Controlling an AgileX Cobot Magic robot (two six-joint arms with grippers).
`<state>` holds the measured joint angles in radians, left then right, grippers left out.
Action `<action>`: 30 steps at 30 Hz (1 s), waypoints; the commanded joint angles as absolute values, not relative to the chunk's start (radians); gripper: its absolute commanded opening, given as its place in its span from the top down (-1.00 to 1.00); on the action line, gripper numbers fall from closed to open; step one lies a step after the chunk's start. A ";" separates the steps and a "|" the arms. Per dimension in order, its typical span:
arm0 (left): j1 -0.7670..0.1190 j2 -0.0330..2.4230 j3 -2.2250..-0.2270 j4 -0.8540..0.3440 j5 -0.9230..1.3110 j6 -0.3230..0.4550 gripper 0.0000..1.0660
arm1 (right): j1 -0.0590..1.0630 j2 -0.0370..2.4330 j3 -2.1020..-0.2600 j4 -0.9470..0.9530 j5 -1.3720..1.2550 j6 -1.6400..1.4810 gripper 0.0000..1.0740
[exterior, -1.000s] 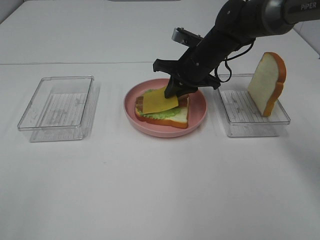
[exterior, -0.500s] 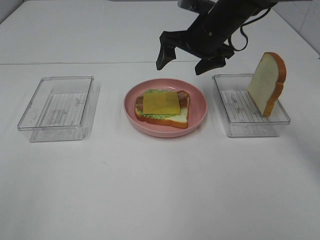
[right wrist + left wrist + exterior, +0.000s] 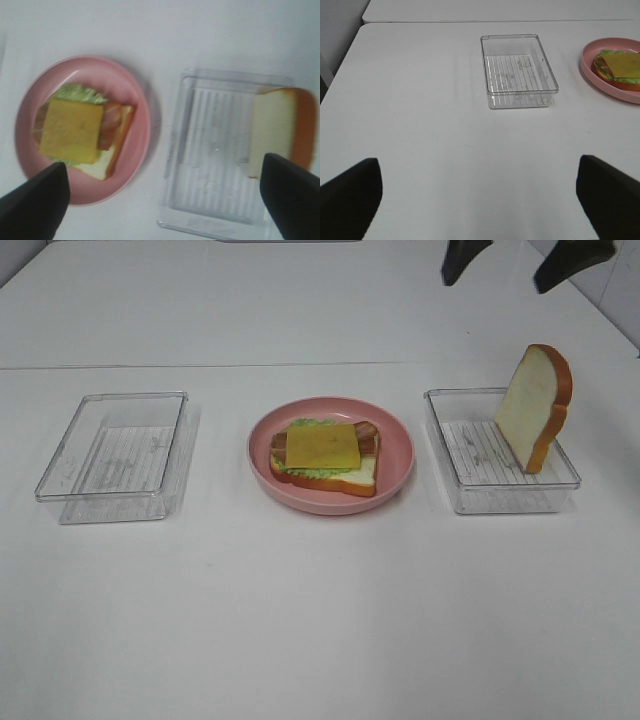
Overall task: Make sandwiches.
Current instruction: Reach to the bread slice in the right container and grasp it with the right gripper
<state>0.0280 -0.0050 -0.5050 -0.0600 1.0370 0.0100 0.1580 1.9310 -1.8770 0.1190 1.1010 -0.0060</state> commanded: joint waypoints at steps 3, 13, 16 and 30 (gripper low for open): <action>0.023 -0.025 -0.499 -0.060 1.034 0.012 -0.83 | 0.039 1.959 -1.891 0.087 1.125 0.017 -0.83; 0.023 -0.025 -0.499 -0.060 1.034 0.012 -0.83 | 0.003 2.119 -1.891 0.073 1.107 0.013 -0.83; 0.023 -0.025 -0.499 -0.060 1.034 0.012 -0.83 | 0.003 2.169 -1.891 0.070 1.097 0.013 -0.83; 0.023 -0.025 -0.499 -0.060 1.034 0.012 -0.83 | 0.003 2.272 -1.892 0.059 1.053 0.013 -0.77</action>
